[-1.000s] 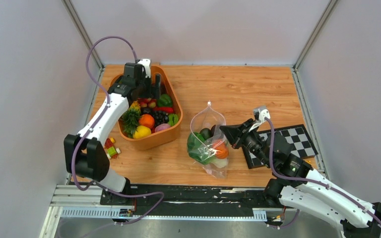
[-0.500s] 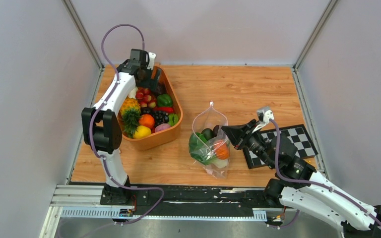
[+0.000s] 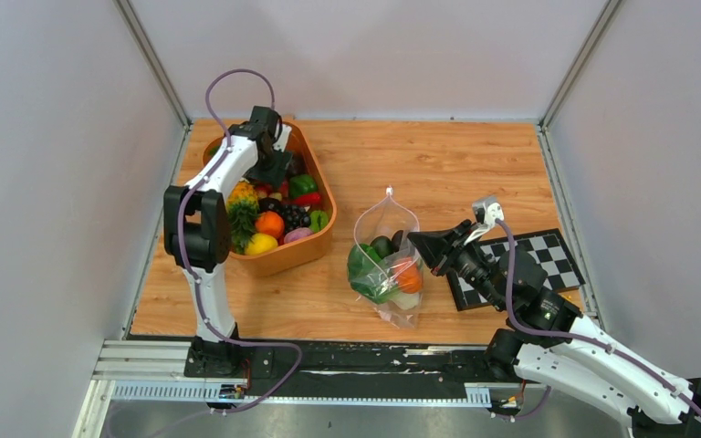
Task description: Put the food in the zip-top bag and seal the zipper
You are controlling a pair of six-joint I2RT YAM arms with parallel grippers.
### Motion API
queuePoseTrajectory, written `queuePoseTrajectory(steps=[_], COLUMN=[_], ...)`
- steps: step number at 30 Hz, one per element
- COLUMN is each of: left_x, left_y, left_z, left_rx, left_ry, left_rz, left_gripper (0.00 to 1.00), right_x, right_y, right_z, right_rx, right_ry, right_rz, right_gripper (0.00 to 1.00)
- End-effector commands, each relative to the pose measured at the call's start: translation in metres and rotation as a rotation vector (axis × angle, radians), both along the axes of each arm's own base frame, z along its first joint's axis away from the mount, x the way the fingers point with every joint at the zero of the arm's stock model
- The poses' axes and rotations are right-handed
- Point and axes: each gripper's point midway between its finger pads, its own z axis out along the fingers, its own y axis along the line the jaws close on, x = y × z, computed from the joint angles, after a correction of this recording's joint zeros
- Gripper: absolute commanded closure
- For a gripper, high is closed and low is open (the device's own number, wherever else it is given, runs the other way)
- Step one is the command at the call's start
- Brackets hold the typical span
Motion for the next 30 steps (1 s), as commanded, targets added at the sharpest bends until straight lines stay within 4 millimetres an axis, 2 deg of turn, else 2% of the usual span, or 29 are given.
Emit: queuePoseTrajectory(steps=[1, 4, 7, 8, 10, 17, 25, 28, 30], left_x=[-0.016, -0.021, -0.022, -0.022, -0.023, -0.023, -0.03, -0.032, -0.032], left_y=[0.008, 0.006, 0.001, -0.001, -0.003, -0.021, -0.037, -0.035, -0.031], left_z=[-0.013, -0.002, 0.021, 0.034, 0.051, 0.102, 0.141, 0.145, 0.133], left_rx=[0.015, -0.003, -0.039, -0.052, -0.073, -0.195, -0.307, -0.298, -0.268], left_ry=[0.097, 0.086, 0.017, -0.02, -0.072, -0.246, -0.367, -0.383, -0.347], left_rz=[0.01, 0.006, -0.012, -0.014, -0.018, -0.059, -0.093, -0.091, -0.085], left_gripper=[0.44, 0.64, 0.81, 0.9, 0.99, 1.0, 1.0, 1.0, 1.0], right_x=[-0.002, -0.002, -0.001, 0.0, -0.001, -0.001, -0.001, -0.001, -0.001], right_y=[-0.003, -0.004, -0.005, -0.005, -0.004, -0.004, -0.008, -0.007, -0.006], right_z=[0.013, 0.013, 0.013, 0.012, 0.011, 0.012, 0.013, 0.014, 0.013], right_rx=[0.036, 0.034, 0.037, 0.035, 0.036, 0.042, 0.048, 0.047, 0.047], right_ry=[-0.011, -0.01, -0.011, -0.009, -0.008, -0.007, -0.011, -0.012, -0.011], right_rz=[0.001, -0.003, -0.011, -0.014, -0.011, -0.009, -0.021, -0.017, -0.014], right_gripper=[1.0, 1.0, 1.0, 1.0, 1.0, 1.0, 1.0, 1.0, 1.0])
